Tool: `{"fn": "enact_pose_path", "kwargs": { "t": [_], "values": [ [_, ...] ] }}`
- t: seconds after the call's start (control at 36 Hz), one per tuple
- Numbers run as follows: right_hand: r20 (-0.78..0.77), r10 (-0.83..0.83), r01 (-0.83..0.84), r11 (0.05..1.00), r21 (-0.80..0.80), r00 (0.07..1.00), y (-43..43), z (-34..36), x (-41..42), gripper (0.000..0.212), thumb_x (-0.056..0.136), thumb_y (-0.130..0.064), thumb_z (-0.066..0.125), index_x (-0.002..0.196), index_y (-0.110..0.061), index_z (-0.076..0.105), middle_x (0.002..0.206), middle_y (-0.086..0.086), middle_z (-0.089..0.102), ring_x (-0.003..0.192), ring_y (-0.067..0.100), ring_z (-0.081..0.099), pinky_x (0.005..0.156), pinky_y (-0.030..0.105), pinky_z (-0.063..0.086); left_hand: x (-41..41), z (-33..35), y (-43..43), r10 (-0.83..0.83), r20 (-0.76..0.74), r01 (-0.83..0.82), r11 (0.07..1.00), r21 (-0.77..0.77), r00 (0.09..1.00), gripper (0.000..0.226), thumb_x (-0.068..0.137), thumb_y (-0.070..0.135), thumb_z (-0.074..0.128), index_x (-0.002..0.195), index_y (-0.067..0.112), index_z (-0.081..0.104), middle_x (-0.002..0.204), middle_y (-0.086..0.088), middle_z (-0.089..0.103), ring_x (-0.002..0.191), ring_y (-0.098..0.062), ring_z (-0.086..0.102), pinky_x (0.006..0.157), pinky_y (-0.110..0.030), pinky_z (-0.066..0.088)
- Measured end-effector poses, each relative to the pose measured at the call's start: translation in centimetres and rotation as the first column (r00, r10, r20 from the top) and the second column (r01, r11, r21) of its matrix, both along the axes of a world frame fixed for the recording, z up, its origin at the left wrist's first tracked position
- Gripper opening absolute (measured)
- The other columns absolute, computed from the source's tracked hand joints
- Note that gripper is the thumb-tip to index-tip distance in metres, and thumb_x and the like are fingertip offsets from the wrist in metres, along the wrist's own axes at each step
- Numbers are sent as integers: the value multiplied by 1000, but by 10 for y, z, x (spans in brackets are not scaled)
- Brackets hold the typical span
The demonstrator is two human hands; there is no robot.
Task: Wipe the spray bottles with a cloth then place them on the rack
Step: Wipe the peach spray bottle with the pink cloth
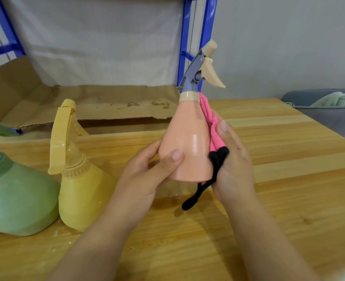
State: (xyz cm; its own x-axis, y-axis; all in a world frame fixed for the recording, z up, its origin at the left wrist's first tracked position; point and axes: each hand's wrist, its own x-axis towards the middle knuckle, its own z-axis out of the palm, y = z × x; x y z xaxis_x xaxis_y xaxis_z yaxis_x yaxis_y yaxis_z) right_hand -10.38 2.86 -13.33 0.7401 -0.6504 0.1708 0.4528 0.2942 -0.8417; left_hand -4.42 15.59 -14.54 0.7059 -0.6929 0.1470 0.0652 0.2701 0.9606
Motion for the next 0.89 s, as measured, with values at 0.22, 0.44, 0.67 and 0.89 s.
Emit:
{"fn": "enact_pose_path", "kwargs": {
  "t": [0.22,0.44,0.67,0.89],
  "values": [
    [-49,1,-7,991,-131,999,-1,-2,-1,21,83,-33,61,99,-30,75,117,4,68,109,17,64,82,29,57,-3,3,1,62,46,-61,998,-35,997,59,46,30,81,103,32,68,101,8,74,91,-8,69,66,-16,53],
    [-16,21,-18,990,141,1000,-3,0,6,55,71,-40,68,120,-14,66,116,7,70,109,22,64,106,47,42,-4,3,-1,-32,-150,3,982,-188,988,40,59,30,76,98,21,74,100,-1,73,89,-13,70,69,-23,56],
    [-4,-42,41,997,-60,999,0,-3,3,25,78,-33,59,94,-26,77,115,2,70,109,17,65,78,26,55,0,1,2,19,-38,-22,995,-98,999,46,54,40,82,98,30,75,107,2,73,99,-13,68,75,-21,55],
    [135,-189,229,882,-412,973,-2,-14,1,31,87,-37,52,113,-35,69,121,-4,62,121,17,55,102,39,43,1,1,1,-9,-14,7,995,-99,1000,58,43,52,87,97,36,74,107,4,73,104,-14,66,87,-26,54]
  ]
}}
